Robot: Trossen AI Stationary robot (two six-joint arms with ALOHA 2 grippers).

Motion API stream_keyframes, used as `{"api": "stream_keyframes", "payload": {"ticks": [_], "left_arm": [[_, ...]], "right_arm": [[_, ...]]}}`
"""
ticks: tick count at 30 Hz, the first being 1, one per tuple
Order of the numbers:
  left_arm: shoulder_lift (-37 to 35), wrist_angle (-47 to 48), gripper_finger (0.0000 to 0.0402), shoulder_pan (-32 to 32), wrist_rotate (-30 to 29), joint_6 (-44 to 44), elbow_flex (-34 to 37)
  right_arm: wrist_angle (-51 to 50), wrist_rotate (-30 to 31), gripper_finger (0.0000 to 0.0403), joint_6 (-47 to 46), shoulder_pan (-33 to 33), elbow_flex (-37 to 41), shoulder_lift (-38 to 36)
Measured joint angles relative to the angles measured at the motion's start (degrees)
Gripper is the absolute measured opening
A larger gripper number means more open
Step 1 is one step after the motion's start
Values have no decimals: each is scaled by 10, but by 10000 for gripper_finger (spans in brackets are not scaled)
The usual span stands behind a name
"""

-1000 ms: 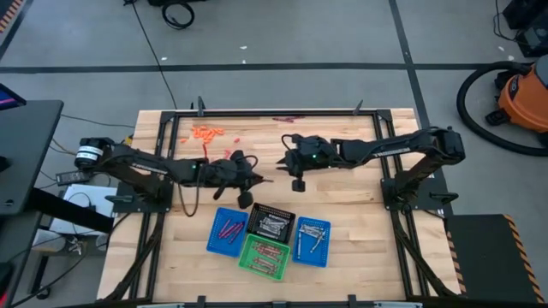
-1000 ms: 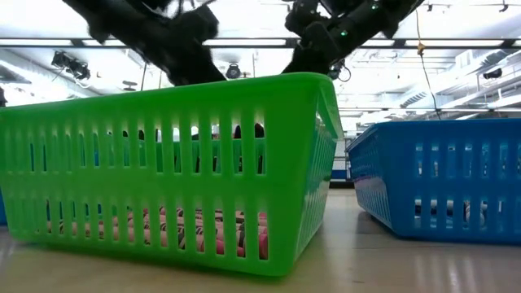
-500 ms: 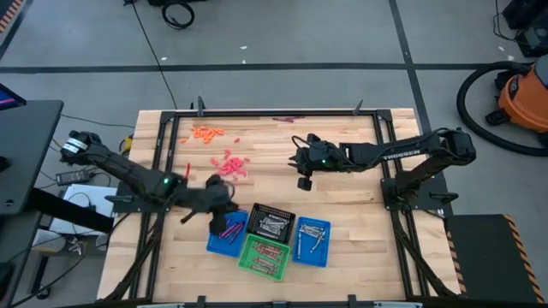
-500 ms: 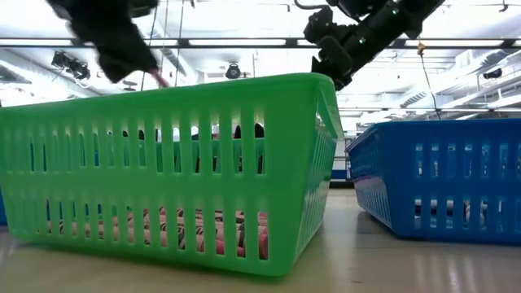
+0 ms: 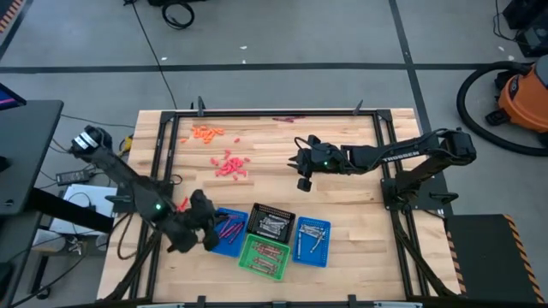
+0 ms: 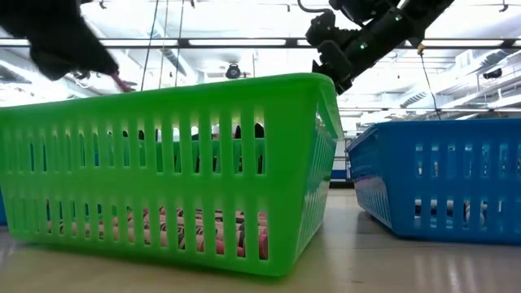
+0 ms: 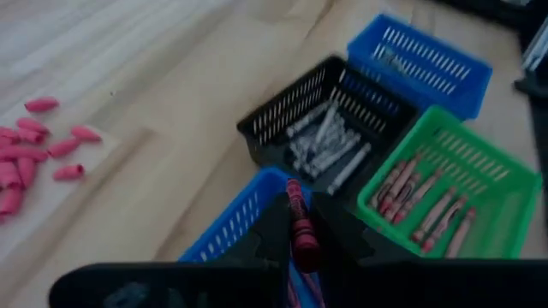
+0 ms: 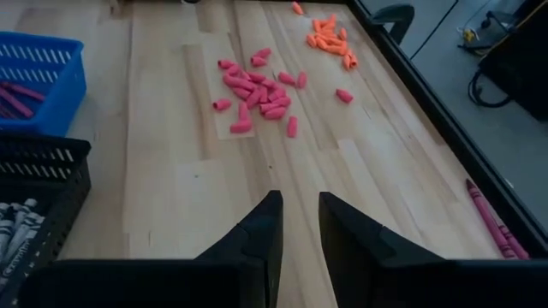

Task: Sort crayons
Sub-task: Put the dark red crayon into the left blue bin

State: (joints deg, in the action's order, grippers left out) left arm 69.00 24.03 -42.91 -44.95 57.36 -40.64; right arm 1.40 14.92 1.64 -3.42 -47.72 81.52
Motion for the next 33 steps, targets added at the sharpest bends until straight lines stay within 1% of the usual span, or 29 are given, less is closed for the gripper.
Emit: {"api": "stream_keyframes", "payload": {"ticks": [5, 11, 20, 24, 33], "left_arm": [[64, -13, 38, -12, -5, 40, 0], [115, -32, 38, -13, -5, 41, 0], [128, -32, 42, -3, 8, 41, 0], [128, -31, 63, 0, 8, 41, 0], [127, -31, 138, 4, 11, 37, 0]], "right_arm": [[2, -10, 84, 0, 0, 0, 0], [3, -13, 84, -2, 0, 0, 0], [4, -13, 84, -2, 0, 0, 0], [4, -13, 84, -1, 0, 0, 0], [4, -28, 84, 0, 0, 0, 0]]}}
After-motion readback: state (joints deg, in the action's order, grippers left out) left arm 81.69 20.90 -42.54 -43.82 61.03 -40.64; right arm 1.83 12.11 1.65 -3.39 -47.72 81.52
